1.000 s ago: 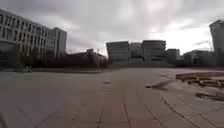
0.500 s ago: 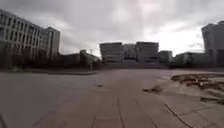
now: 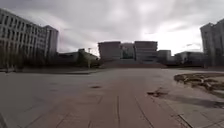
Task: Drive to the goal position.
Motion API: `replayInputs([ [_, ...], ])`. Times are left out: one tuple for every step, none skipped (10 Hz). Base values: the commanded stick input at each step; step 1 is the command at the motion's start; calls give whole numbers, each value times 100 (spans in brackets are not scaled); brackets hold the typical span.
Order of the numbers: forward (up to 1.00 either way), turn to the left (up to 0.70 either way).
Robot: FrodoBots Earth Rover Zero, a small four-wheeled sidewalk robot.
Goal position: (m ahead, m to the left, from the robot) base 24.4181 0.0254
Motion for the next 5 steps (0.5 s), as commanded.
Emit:
replayInputs([
  [100,-7],
  [100,3],
  [100,8],
  [100,17],
  [100,-36],
])
